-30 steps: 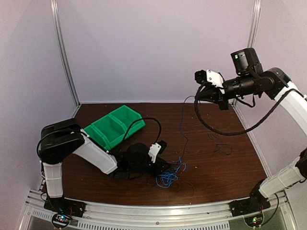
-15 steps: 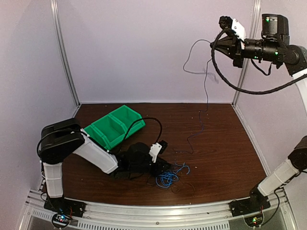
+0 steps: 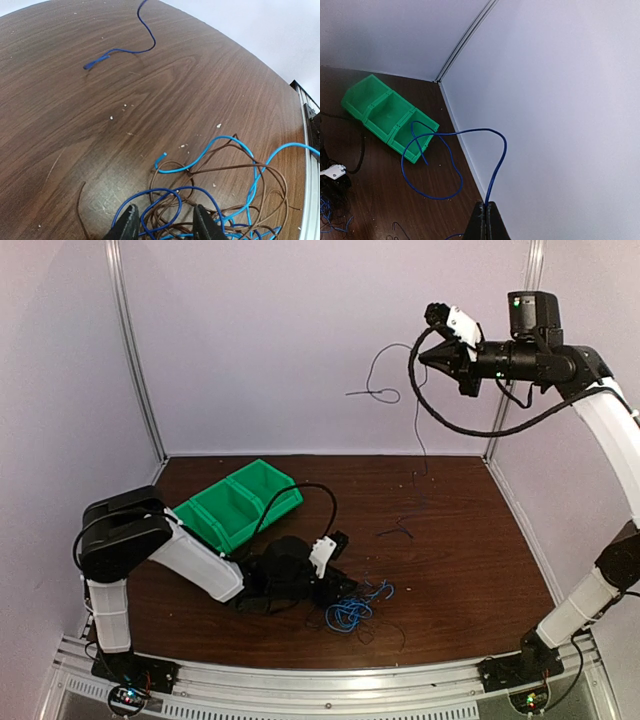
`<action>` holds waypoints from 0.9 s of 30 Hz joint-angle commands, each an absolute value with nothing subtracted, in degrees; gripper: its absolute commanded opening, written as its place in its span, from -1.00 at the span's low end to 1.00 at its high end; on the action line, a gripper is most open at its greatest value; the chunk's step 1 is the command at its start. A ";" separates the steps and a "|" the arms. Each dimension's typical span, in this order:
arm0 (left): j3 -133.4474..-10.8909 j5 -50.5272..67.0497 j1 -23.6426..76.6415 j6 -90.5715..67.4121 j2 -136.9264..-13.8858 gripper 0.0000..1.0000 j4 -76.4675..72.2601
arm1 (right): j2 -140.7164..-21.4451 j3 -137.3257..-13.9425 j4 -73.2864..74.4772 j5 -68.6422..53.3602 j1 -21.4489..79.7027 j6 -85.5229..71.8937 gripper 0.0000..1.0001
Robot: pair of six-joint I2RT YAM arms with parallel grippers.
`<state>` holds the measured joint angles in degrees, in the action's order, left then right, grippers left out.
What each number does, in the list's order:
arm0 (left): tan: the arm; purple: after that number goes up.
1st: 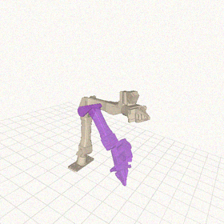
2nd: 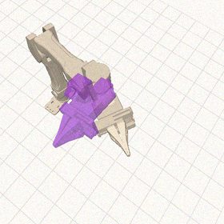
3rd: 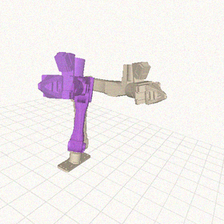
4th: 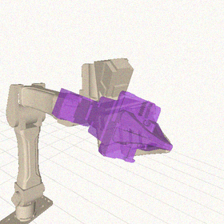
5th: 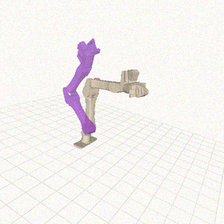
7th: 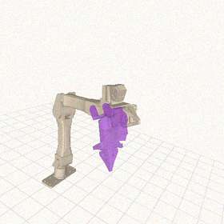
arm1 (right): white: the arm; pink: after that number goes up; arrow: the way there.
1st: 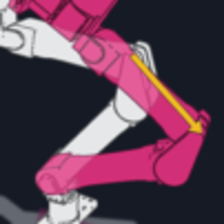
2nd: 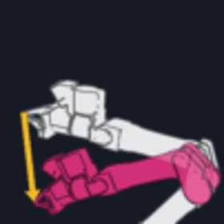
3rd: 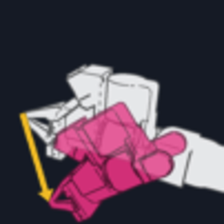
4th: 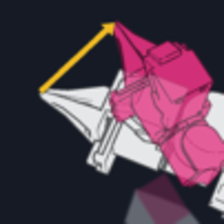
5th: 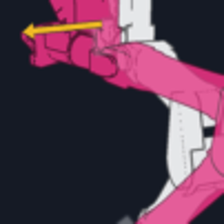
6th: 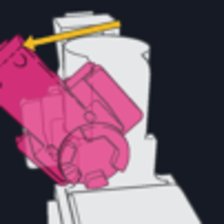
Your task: Untangle the cables
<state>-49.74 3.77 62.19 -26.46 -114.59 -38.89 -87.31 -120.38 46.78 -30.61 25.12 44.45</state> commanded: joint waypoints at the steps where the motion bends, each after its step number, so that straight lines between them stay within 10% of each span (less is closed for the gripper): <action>1: -47.61 2.80 62.05 -25.29 -109.41 -0.19 -42.81 | -84.81 -109.35 41.07 -30.87 22.74 41.58 -1.00; 27: -64.06 -3.84 62.73 -18.94 -111.86 0.22 -47.27 | -84.17 -88.51 19.03 -42.89 20.04 14.20 -1.00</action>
